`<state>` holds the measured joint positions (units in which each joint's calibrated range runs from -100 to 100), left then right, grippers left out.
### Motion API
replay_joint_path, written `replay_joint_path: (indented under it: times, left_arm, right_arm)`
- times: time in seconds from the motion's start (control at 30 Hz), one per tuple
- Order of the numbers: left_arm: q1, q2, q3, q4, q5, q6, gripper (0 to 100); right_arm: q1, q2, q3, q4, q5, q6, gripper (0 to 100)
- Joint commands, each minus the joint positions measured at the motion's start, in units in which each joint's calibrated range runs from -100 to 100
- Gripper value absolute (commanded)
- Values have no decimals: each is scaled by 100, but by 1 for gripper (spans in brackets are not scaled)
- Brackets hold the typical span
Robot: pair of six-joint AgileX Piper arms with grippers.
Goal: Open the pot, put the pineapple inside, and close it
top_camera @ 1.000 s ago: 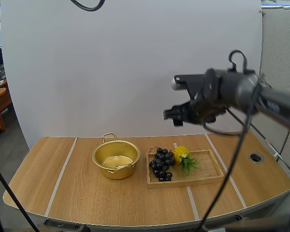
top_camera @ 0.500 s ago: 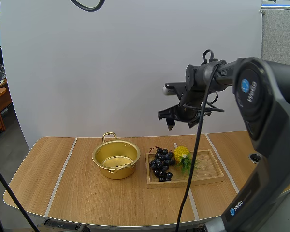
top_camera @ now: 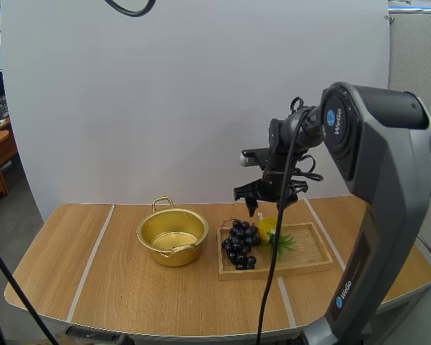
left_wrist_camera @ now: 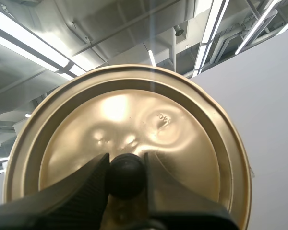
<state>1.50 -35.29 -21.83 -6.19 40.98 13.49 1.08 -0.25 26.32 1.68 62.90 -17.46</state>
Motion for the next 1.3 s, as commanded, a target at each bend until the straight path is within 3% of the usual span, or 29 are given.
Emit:
replay_joint_path:
  times: [0.0,0.27,0.57,1.27]
  left_arm:
    - [7,-20,-42,9,-249,-40,0]
    - [7,-20,-42,9,-249,-40,0]
    - [7,-20,-42,9,-249,-40,0]
    - [7,-20,-42,9,-249,-40,0]
  right_arm:
    - [-88,69,-37,5,-57,-58,100]
    - [-194,69,-37,19,61,-111,100]
    - [-194,253,-37,608,173,-412,100]
    - [-194,942,-37,485,-91,-414,100]
